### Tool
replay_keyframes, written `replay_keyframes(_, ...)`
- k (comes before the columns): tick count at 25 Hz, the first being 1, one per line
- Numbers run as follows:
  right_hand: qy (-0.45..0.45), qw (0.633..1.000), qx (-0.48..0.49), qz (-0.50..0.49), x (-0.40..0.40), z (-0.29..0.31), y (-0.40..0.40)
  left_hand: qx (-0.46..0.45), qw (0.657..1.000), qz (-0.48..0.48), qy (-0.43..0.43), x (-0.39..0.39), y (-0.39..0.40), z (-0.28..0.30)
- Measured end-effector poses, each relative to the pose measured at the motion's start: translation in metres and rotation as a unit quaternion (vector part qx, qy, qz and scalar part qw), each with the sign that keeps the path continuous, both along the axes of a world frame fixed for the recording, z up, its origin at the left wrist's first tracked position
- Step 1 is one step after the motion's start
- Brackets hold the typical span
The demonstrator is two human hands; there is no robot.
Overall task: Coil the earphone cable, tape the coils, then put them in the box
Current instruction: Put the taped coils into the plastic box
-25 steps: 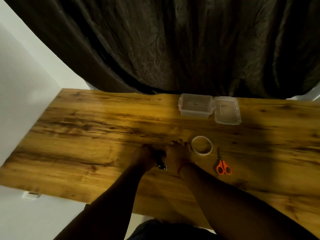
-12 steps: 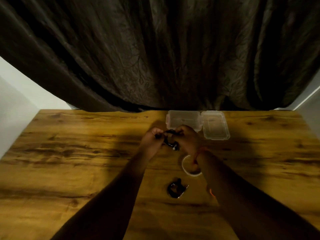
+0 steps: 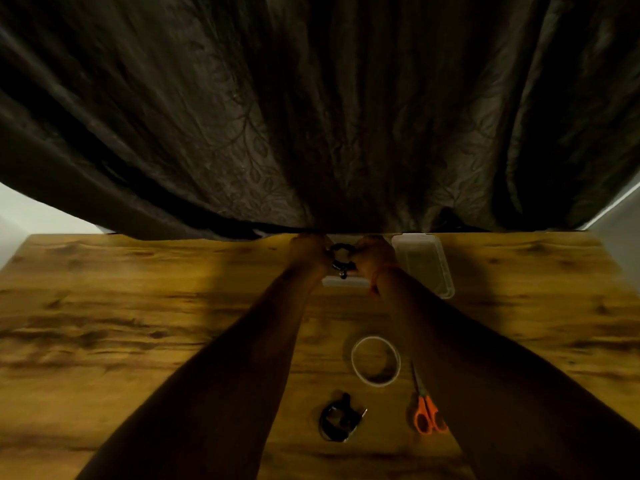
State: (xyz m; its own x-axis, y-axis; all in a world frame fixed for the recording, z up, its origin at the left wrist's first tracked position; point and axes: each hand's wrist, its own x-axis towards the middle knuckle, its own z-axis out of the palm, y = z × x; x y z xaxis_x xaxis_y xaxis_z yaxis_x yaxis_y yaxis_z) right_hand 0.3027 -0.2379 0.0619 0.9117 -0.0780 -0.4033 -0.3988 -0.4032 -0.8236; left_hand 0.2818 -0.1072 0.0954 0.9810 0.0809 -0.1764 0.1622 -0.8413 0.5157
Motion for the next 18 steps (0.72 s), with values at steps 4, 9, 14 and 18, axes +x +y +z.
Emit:
replay_keyframes(4,0.0,0.989,-0.137,0.049,0.007,-0.01,0.008,0.124,0.99,-0.054,0.03,0.005,0.005,-0.014)
replay_keyframes(9,-0.003,0.986,-0.164,0.012,0.014,-0.02,0.012,0.159,0.985,-0.072,0.01,-0.001,0.004,-0.024)
replay_keyframes(14,-0.004,0.979,-0.199,0.04,0.016,-0.024,0.016,0.113,0.991,-0.061,-0.031,-0.011,0.011,-0.03)
replay_keyframes(18,-0.001,0.962,-0.237,0.136,0.019,-0.024,0.009,0.05,0.996,-0.04,-0.069,-0.021,0.02,-0.04)
